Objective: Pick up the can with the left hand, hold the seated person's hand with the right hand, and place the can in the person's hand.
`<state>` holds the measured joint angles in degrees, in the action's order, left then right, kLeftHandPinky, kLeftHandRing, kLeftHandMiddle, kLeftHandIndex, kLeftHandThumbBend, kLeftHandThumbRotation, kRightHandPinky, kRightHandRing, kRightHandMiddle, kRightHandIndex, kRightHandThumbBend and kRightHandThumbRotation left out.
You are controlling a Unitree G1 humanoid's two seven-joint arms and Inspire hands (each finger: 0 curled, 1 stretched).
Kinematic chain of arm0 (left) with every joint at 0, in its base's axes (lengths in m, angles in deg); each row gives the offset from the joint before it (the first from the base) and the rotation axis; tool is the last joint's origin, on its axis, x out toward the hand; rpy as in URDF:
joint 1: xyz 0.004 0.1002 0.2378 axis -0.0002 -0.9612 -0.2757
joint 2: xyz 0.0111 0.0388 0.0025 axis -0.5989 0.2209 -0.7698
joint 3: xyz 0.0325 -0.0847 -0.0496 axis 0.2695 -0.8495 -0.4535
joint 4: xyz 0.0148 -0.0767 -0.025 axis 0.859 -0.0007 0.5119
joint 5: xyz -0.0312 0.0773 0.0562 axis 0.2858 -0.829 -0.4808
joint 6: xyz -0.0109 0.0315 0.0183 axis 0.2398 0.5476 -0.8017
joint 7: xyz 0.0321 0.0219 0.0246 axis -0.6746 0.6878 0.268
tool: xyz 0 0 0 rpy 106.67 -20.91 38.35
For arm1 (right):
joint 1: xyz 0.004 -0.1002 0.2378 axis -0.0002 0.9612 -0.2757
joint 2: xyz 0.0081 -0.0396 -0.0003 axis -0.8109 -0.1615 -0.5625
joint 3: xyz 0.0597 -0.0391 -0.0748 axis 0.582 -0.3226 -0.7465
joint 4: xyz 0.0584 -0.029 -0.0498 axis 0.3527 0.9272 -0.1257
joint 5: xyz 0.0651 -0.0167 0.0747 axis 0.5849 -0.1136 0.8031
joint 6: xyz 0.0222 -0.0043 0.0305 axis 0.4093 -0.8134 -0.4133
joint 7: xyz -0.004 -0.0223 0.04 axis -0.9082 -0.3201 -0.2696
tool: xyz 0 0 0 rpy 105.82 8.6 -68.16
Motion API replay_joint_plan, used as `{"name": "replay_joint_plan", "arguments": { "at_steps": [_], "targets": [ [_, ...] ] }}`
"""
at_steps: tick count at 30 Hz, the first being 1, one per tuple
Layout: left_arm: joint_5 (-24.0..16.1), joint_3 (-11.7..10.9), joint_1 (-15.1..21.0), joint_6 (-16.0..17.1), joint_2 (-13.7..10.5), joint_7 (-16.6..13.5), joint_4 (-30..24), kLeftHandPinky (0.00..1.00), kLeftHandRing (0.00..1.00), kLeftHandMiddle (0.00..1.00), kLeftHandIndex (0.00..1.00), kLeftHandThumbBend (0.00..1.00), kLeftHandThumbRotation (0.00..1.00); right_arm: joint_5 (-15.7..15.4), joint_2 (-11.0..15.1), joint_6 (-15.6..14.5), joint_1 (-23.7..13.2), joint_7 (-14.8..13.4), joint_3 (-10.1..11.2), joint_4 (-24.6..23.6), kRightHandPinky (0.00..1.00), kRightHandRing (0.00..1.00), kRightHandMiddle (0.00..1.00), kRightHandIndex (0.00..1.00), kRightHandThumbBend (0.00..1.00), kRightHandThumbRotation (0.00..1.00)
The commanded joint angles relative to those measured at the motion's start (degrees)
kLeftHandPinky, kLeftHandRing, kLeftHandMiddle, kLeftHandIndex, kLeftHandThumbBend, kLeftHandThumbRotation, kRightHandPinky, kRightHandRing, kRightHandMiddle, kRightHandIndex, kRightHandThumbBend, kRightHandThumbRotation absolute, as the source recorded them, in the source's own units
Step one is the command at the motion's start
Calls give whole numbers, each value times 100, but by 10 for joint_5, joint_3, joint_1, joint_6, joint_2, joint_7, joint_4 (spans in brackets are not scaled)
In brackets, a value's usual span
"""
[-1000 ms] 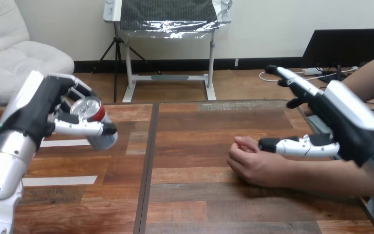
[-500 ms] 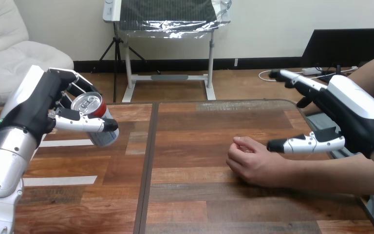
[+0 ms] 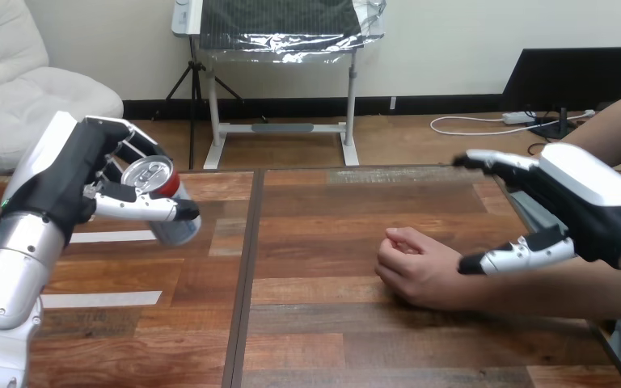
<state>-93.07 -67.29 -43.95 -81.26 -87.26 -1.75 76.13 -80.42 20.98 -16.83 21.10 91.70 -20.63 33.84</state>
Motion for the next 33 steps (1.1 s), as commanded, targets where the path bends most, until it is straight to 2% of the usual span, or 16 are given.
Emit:
{"name": "replay_joint_plan", "arguments": {
  "at_steps": [1, 6, 12, 18, 21, 27, 33],
  "targets": [
    [-5, -12, 23, 17, 2, -2, -47, 22, 27, 33, 41, 83, 0, -4, 23, 16, -55, -8, -6, 30, 81, 86, 88, 88, 99, 52],
    [-4, -13, 19, 19, 4, -1, -51, 20, 25, 33, 41, 83, 0, -11, 28, 26, -63, -9, -13, 50, 82, 86, 87, 87, 100, 55],
    [-7, -14, 14, 22, 3, -3, -53, 20, 25, 32, 41, 83, 0, -31, 37, 22, -73, -2, -27, 67, 84, 86, 88, 88, 100, 57],
    [-6, -15, 12, 17, 1, 2, -57, 19, 24, 31, 41, 83, 0, -53, 39, 29, -81, -19, -41, 91, 84, 86, 87, 87, 100, 56],
    [-6, -16, 11, 17, 1, 3, -57, 19, 25, 32, 41, 83, 0, -67, 38, 26, -86, -30, -49, 104, 84, 86, 87, 87, 100, 54],
    [-10, -16, 9, 15, 0, 4, -58, 20, 25, 32, 41, 83, 0, -92, 37, 4, -96, -28, -66, 120, 85, 86, 88, 87, 100, 50],
    [-7, -19, 7, 25, -1, 5, -53, 18, 23, 31, 41, 83, 0, -116, 36, -3, -107, -35, -86, 142, 86, 87, 89, 88, 100, 52]
  ]
}}
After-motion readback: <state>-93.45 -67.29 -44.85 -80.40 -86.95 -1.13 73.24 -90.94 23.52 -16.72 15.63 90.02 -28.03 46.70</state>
